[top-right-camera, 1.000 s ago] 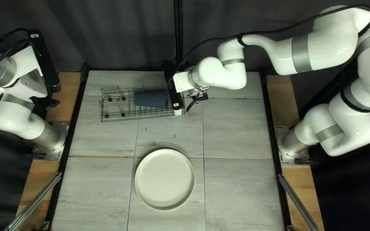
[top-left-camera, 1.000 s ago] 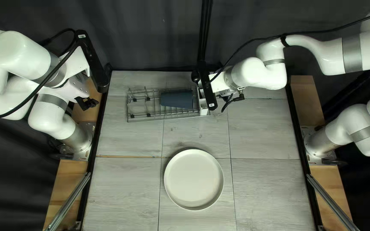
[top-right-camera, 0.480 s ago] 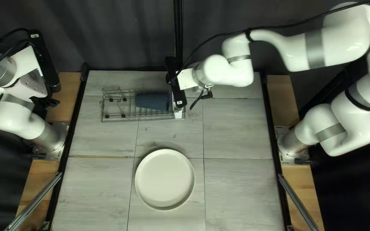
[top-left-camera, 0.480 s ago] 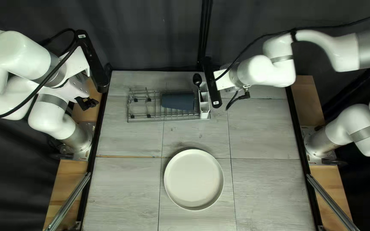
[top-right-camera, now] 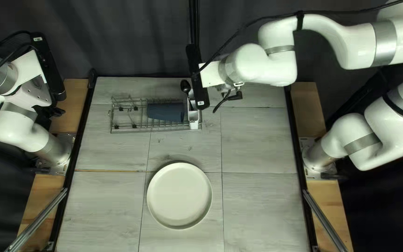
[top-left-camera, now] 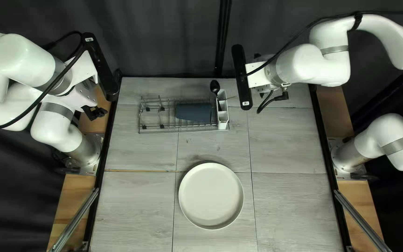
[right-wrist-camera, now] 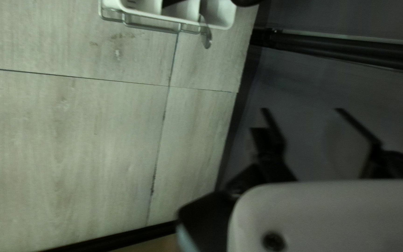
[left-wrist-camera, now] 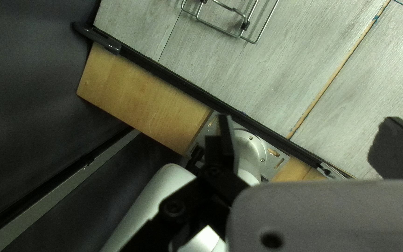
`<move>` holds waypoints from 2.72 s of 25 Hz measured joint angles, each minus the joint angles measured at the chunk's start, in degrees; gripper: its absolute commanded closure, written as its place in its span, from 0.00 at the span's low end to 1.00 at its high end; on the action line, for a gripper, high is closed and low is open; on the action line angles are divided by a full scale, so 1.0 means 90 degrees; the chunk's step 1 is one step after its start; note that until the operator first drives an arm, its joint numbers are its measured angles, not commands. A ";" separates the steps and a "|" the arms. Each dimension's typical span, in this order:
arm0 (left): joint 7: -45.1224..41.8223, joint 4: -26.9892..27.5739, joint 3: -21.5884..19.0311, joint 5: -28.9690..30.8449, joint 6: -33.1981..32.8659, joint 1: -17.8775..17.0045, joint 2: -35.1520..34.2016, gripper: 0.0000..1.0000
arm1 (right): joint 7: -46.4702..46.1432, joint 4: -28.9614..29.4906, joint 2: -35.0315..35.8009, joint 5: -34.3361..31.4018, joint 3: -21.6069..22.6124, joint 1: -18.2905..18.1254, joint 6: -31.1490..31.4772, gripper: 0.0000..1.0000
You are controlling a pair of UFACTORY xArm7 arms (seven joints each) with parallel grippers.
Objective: Pick up and place plate onto table. Place down one fork to the left of the plate. Place spoon and knife to the right of the plate. Place cup above the knife and spoon
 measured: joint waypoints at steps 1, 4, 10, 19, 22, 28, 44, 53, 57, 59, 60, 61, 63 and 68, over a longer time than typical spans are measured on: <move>0.0000 0.0000 0.0000 0.0000 0.0000 0.0000 0.0000 0.00 | 0.0062 -0.0017 0.0091 0.0049 0.0004 0.0027 -0.0072 0.00; 0.0000 0.0000 0.0000 0.0000 0.0000 0.0000 0.0000 0.00 | 0.0161 -0.0049 0.0426 0.0224 -0.0044 0.0078 -0.0402 0.00; 0.0000 0.0000 0.0000 0.0000 0.0000 0.0000 0.0000 0.00 | 0.0106 -0.0235 0.1021 0.0516 -0.0342 -0.0008 -0.1318 0.01; 0.0000 0.0000 0.0000 0.0000 0.0000 0.0000 0.0000 0.00 | -0.0151 -0.0294 0.1409 0.0740 -0.0601 -0.0162 -0.1876 1.00; 0.0000 0.0000 0.0000 0.0000 0.0000 0.0000 0.0000 0.00 | -0.0106 -0.0333 0.1334 0.0688 -0.0598 -0.0172 -0.1864 1.00; 0.0000 0.0000 0.0000 0.0000 0.0000 0.0000 0.0000 0.00 | -0.0006 -0.0347 0.1131 0.0557 -0.0570 -0.0203 -0.1694 1.00; 0.0000 0.0000 0.0000 0.0000 0.0000 0.0000 0.0000 0.00 | 0.0014 0.1271 -0.0062 0.0375 0.0459 -0.0053 0.1336 0.00; 0.0000 0.0000 0.0000 0.0000 0.0000 0.0000 0.0000 0.00 | 0.0555 0.0295 0.0468 0.0485 0.0283 -0.0042 -0.0207 0.00; 0.0000 0.0000 0.0000 0.0000 0.0000 0.0000 0.0000 0.00 | 0.0471 0.0109 0.0962 0.0635 0.0031 -0.0140 -0.0925 0.00; 0.0000 0.0000 0.0000 0.0000 0.0000 0.0000 0.0000 0.00 | 0.0413 0.0037 0.1132 0.0675 -0.0067 -0.0196 -0.1186 0.00; 0.0000 0.0000 0.0000 0.0000 0.0000 0.0000 0.0000 0.00 | 0.0383 -0.0007 0.1190 0.0687 -0.0115 -0.0228 -0.1302 0.00; 0.0000 0.0000 0.0000 0.0000 0.0000 0.0000 0.0000 0.00 | 0.0356 -0.0052 0.1230 0.0695 -0.0155 -0.0256 -0.1402 0.00; 0.0000 0.0000 0.0000 0.0000 0.0000 0.0000 0.0000 0.00 | 0.0289 -0.0145 0.1304 0.0721 -0.0246 -0.0322 -0.1601 0.00; 0.0000 0.0000 0.0000 0.0000 0.0000 0.0000 0.0000 0.00 | 0.0019 -0.0195 0.1522 0.0946 -0.0413 -0.0430 -0.1963 0.96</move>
